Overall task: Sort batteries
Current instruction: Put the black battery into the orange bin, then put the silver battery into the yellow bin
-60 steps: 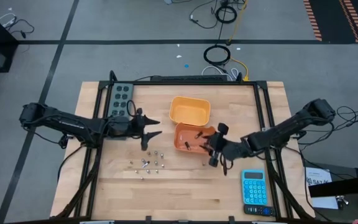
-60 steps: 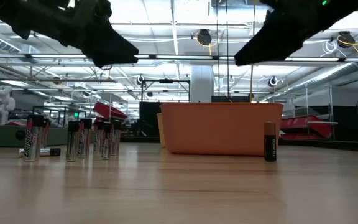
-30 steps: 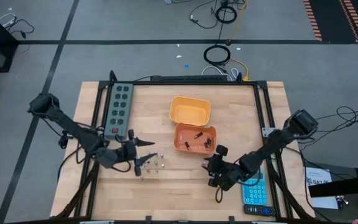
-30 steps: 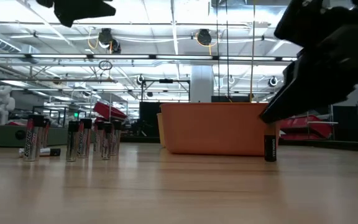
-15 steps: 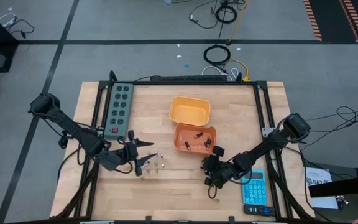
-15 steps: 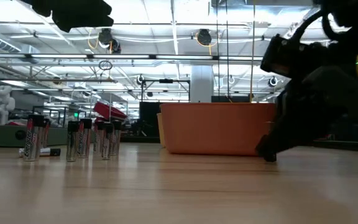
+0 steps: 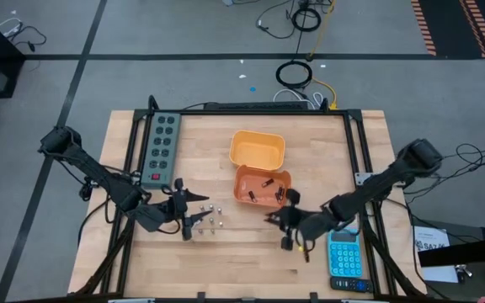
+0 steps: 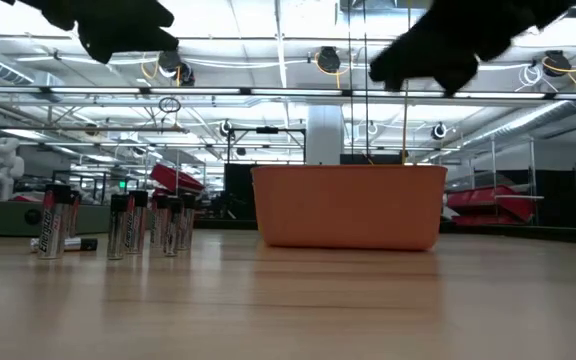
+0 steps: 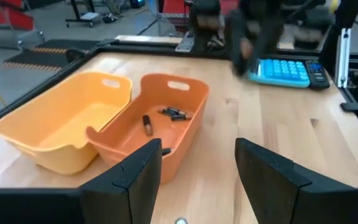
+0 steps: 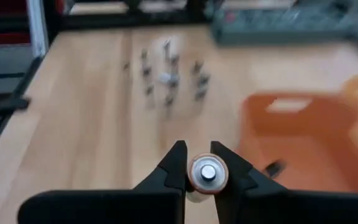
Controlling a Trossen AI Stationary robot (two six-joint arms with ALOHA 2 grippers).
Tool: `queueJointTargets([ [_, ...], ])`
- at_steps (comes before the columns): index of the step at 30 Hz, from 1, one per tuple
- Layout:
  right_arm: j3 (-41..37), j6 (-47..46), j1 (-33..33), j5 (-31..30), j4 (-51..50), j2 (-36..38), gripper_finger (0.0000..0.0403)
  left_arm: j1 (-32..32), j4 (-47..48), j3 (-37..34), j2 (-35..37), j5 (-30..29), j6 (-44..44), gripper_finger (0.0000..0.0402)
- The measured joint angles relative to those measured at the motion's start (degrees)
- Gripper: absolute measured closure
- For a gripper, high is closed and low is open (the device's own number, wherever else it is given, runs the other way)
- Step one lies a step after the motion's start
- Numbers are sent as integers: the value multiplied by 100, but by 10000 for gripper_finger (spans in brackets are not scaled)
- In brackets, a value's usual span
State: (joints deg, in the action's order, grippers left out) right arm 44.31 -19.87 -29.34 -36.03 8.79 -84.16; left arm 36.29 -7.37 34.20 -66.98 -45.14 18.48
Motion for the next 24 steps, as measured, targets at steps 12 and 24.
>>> queueJointTargets([
  [12, -13, 209, 1338, 305, -1299, 46, 271, 87, 1131, 0, -9, 644, 1570, 188],
  [24, -269, 991, 771, -439, 149, 317, 231, 1258, 2118, 0, -12, -643, 3581, 188],
])
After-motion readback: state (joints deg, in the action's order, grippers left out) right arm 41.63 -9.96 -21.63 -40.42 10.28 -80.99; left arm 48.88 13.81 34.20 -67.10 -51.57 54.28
